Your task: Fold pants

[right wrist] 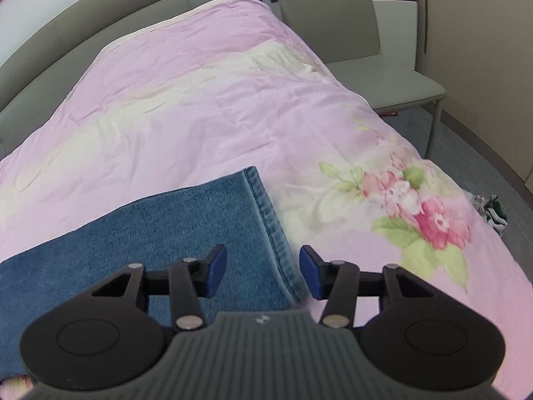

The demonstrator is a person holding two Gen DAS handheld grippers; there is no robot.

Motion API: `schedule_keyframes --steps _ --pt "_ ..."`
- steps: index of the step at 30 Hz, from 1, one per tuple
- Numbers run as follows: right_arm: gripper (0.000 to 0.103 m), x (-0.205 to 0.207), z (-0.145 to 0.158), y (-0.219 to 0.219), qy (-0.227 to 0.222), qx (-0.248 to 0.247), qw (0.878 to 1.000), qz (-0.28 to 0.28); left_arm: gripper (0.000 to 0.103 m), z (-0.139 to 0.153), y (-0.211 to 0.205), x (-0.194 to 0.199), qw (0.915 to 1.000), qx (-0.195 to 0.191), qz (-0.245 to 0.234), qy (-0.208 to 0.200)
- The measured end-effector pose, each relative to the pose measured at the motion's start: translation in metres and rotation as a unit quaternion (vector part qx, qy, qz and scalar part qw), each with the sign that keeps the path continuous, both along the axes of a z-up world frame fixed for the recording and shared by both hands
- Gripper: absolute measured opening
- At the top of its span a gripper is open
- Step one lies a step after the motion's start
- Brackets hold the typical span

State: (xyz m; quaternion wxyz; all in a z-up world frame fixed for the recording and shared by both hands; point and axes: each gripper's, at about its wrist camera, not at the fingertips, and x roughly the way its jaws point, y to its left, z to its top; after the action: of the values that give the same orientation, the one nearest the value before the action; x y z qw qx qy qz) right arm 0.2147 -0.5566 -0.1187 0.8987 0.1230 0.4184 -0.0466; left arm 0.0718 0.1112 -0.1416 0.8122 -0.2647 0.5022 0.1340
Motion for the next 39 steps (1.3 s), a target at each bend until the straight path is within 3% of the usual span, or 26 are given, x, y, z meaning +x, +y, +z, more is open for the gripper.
schedule_keyframes --steps 5,10,12,13,17,20,22,24,30,32,37,39 --pt "0.046 0.055 -0.019 -0.004 0.017 0.021 0.999 0.018 0.017 0.024 0.001 0.001 0.9997 0.002 -0.023 0.007" --pt "0.052 0.086 -0.042 -0.013 0.055 0.055 0.997 0.012 0.018 0.056 -0.010 0.002 0.9978 0.017 -0.061 -0.018" --pt "0.038 0.088 -0.049 -0.017 0.063 0.065 0.996 0.009 0.019 0.065 -0.020 0.010 0.9961 0.018 -0.081 -0.031" --pt "0.008 0.088 -0.049 -0.017 0.061 0.065 0.996 0.011 0.020 0.068 -0.029 0.019 0.9949 0.017 -0.092 -0.037" --pt "0.006 0.077 -0.029 -0.005 0.011 0.065 0.997 0.050 0.020 0.070 -0.069 0.048 0.9883 0.013 -0.141 -0.057" --pt "0.005 0.072 0.000 0.010 -0.036 0.059 0.993 0.093 0.020 0.067 -0.101 0.066 0.9825 0.017 -0.174 -0.064" --pt "0.005 0.073 0.019 0.009 -0.074 0.060 0.991 0.094 0.020 0.065 -0.118 0.074 0.9792 0.007 -0.190 -0.070" --pt "0.005 0.079 0.023 0.001 -0.085 0.063 0.991 0.082 0.020 0.062 -0.130 0.078 0.9773 0.002 -0.198 -0.074" --pt "0.006 0.104 -0.028 -0.014 -0.010 0.056 0.997 0.054 0.021 0.052 -0.136 0.077 0.9782 0.019 -0.201 -0.049" --pt "0.017 0.101 -0.040 -0.020 0.006 0.058 0.998 0.032 0.023 0.048 -0.129 0.073 0.9799 0.027 -0.194 -0.038" --pt "0.035 0.071 -0.027 -0.041 -0.014 0.086 0.996 -0.004 0.033 0.041 -0.115 0.066 0.9848 0.035 -0.168 -0.024" --pt "0.037 0.052 -0.019 -0.047 -0.015 0.094 0.995 -0.023 0.034 0.036 -0.109 0.063 0.9863 0.038 -0.159 -0.023"
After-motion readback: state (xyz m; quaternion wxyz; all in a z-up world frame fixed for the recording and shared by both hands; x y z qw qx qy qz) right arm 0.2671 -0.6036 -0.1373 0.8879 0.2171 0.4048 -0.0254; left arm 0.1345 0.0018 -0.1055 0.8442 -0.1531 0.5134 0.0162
